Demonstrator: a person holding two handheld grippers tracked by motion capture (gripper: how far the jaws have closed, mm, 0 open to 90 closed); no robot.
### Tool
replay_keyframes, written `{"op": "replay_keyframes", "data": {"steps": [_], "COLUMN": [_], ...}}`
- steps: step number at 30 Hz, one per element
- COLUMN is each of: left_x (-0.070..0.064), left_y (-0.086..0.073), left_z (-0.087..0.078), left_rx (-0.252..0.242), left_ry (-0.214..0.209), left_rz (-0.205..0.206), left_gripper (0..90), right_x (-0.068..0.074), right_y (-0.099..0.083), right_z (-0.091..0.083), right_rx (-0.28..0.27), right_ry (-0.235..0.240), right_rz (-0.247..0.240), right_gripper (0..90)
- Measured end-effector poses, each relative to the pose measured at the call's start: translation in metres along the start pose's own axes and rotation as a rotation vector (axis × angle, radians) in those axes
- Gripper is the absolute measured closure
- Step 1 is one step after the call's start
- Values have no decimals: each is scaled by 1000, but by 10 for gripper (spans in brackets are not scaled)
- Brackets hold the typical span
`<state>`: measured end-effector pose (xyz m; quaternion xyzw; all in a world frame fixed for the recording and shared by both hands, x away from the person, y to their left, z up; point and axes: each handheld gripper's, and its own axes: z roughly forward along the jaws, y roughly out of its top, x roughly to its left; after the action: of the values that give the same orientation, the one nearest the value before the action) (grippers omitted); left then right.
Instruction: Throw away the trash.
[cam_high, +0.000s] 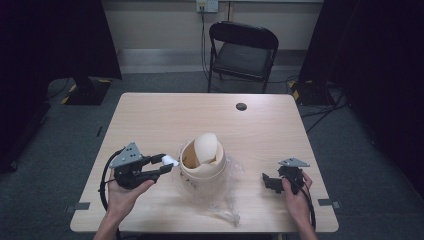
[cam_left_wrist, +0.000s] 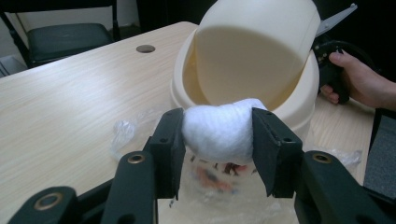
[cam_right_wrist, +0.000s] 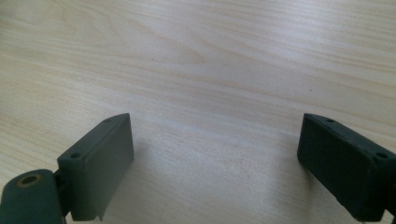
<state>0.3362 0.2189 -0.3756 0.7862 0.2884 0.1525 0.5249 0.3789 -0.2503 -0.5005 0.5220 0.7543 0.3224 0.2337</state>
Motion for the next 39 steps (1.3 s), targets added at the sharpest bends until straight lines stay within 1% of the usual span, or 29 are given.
{"op": "replay_keyframes", "data": {"steps": [3, 4, 7, 11, 13, 14, 15, 19, 20, 22, 27, 32, 33, 34, 36, 37, 39], "left_x": [-1, -1, -3, -3, -4, -5, -5, -6, -6, -7, -4, -4, -4, -4, -4, -3, -3], "left_y": [7, 9, 14, 21, 23, 25, 25, 27, 27, 28, 29, 28, 28, 28, 28, 28, 28], "left_z": [6, 9, 14, 23, 27, 31, 34, 43, 46, 50, 54, 62, 63, 65, 68, 69, 72], "left_rx": [-3, 4, 12, 29, 45, 75, 85, 103, 105, 113, 131, 154, 160, 164, 170, 168, 174], "left_ry": [-16, -16, -18, -28, -33, -19, -11, -42, -61, -73, -89, -100, -103, -106, -111, -111, -114], "left_rz": [10, 24, 47, 55, 55, 57, 55, 55, 64, 81, 73, 77, 67, 71, 63, 68, 63], "left_gripper": [561, 562, 562, 563, 562, 563, 563, 562, 563, 562, 562, 562, 562, 562, 562, 562, 561], "right_x": [0, 0, 0, 0, 0, 0, 0, 0, 0, 0, 0, 0, 0, 0, 0, 0, 0], "right_y": [0, 0, 0, 0, 0, 0, 0, 0, 0, 0, 0, 0, 0, 0, 0, 0, 0], "right_z": [0, 0, 0, 0, 0, 0, 0, 0, 0, 0, 0, 0, 0, 0, 0, 0, 0], "right_rx": [0, 0, 0, 0, 0, -1, 0, 0, 0, 0, 0, 0, -1, -1, 0, 0, 0], "right_ry": [0, 0, 0, 0, 0, 1, 0, 0, 0, 0, 0, 0, 1, 1, 0, 0, 0], "right_rz": [0, 0, 0, 0, 0, -1, 0, 0, 0, 0, 0, 0, -1, -1, 0, 0, 0], "right_gripper": [100, 100, 100, 100, 100, 100, 100, 100, 100, 100, 100, 99, 100, 100, 100, 100, 100]}}
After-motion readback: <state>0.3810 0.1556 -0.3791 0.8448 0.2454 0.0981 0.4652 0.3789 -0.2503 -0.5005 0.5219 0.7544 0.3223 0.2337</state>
